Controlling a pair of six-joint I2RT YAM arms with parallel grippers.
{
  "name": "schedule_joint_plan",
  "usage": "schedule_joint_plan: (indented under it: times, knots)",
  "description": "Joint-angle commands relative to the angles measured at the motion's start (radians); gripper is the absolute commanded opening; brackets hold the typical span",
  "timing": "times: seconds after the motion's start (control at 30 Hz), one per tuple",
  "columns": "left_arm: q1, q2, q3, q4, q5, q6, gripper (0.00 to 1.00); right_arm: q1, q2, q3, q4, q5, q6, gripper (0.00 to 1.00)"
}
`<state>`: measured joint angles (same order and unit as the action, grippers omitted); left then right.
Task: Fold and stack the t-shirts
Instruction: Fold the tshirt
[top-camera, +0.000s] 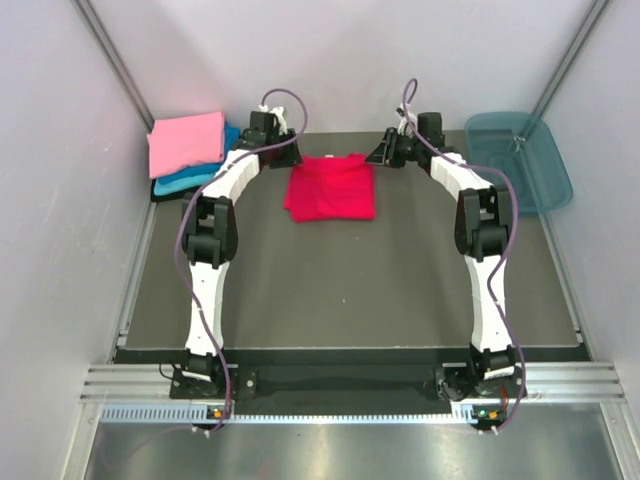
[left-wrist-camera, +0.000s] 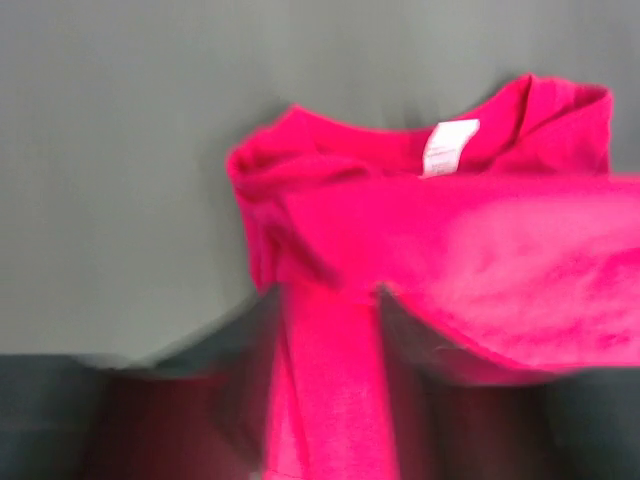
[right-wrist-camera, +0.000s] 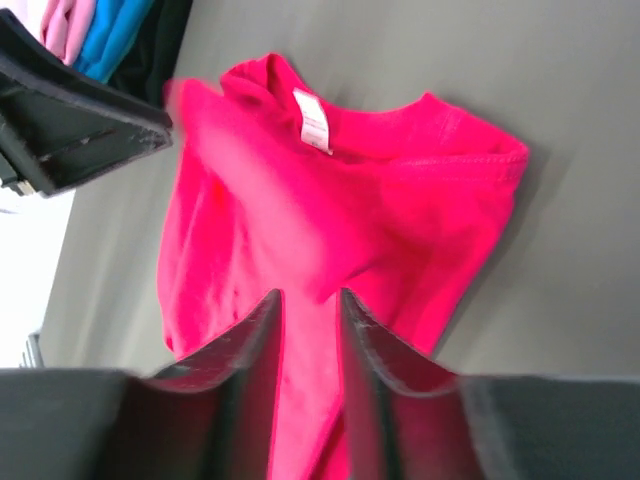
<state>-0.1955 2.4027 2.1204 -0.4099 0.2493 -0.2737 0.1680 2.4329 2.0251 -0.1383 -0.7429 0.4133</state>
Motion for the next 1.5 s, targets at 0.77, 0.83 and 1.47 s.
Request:
schedule_joint_plan:
  times: [0.77,0.83,1.47]
  knots:
    - [0.185,-0.116,-0.338,0.099,0.51,-0.185,0.99,0.001,-0.213,-0.141,-0.212,0.105,-0.282,0.54]
    - [0.185,-0.099,-0.332,0.092,0.533,-0.18,0.99,0.013,-0.196,-0.125,-0.179,0.096,-0.255,0.55]
    - [0.099,0.203,-0.151,0.206,0.631,-0.285,0.95,0.042,-0.14,-0.137,-0.201,0.138,-0.26,0.55]
